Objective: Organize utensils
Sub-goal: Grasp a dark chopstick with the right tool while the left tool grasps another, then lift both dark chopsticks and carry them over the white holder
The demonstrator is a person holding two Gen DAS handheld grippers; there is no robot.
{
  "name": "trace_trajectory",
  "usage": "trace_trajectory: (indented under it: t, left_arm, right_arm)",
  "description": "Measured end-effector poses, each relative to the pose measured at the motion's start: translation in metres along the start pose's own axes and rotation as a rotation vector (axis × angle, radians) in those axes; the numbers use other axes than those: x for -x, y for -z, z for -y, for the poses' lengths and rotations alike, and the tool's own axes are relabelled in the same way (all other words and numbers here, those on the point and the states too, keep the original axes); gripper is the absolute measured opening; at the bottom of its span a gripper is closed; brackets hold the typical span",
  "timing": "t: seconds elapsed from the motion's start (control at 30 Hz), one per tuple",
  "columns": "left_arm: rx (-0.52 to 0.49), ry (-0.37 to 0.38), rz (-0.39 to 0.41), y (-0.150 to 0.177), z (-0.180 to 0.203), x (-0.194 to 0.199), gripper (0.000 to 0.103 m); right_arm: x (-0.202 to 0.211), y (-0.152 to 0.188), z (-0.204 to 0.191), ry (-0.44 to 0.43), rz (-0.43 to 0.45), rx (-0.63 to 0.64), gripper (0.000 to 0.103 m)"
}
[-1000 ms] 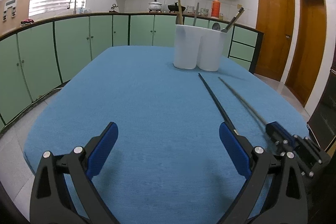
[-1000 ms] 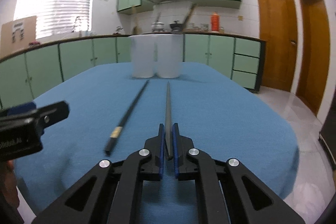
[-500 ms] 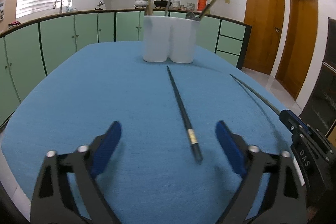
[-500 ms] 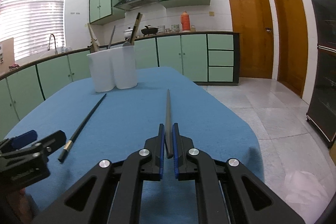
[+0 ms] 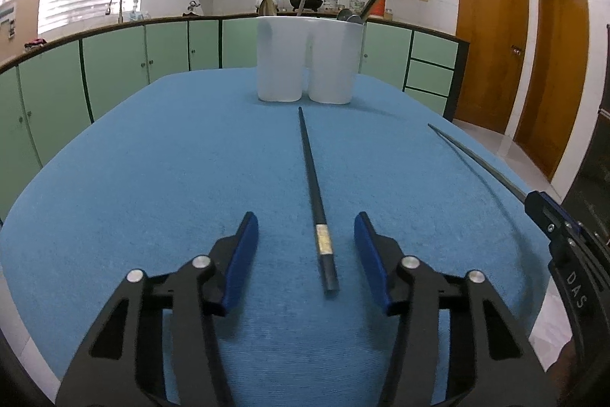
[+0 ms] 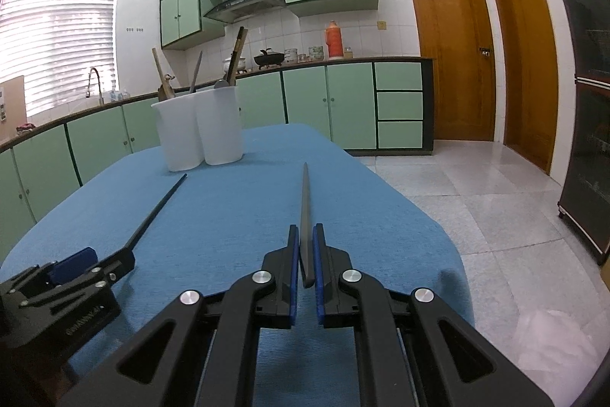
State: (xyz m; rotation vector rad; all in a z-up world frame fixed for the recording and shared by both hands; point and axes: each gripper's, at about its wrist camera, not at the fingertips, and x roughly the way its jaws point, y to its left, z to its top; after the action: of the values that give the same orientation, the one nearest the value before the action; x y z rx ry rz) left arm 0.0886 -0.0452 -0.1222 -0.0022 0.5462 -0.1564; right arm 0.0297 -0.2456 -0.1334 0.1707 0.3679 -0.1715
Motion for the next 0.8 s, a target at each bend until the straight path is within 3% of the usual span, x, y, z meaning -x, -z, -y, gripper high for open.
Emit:
trace_trajectory:
  t: [0.33,0.8]
  left_arm:
    - [-0.024,-0.009,0.018,0.004,0.017,0.003,0.01]
    - [-0.029,-0.027,0.043,-0.004,0.014,0.013,0.006]
  right_arm:
    - [0.0,-0.001,0.004,0.005,0.003,-0.015,0.007]
    - [0.008,-0.007,-0.002,-0.009,0.049,0.032,0.007]
